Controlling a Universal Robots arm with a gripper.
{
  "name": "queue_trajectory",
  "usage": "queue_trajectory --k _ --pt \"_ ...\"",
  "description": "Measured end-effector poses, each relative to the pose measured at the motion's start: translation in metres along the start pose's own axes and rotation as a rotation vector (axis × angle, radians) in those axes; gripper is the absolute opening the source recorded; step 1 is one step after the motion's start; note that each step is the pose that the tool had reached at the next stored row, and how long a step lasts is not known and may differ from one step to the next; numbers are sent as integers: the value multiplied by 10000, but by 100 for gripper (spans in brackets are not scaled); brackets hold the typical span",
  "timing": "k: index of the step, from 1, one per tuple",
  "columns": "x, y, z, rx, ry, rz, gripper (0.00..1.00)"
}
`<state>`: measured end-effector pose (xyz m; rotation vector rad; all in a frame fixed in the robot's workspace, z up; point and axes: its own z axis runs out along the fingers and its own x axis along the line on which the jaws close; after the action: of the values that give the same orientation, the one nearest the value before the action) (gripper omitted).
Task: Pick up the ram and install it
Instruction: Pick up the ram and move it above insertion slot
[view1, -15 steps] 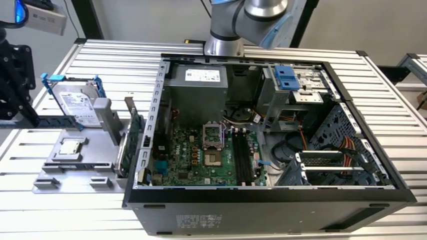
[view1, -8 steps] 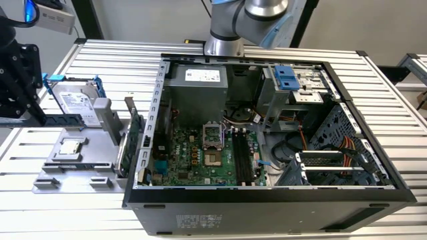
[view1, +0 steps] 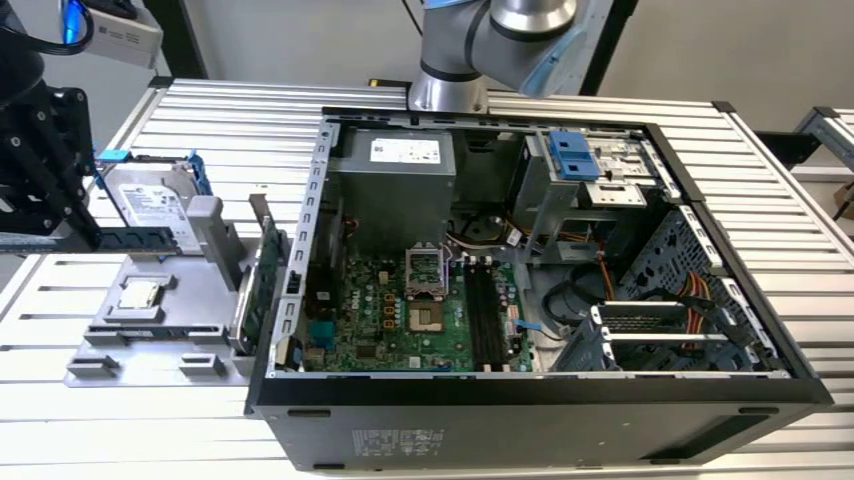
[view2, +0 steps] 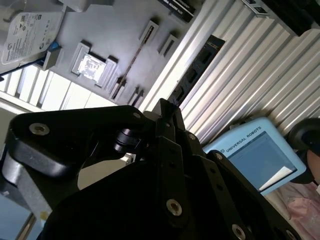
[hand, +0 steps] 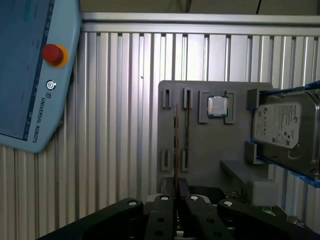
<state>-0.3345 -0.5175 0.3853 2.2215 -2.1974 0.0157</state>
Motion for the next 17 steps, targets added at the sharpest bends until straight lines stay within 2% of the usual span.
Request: queue_trajectory --k 2,7,17 --pt "0 -12 -1 -1 1 -3 0" --pt "1 -97 -1 0 0 -2 0" --pt "4 -334 -2 0 1 -2 0"
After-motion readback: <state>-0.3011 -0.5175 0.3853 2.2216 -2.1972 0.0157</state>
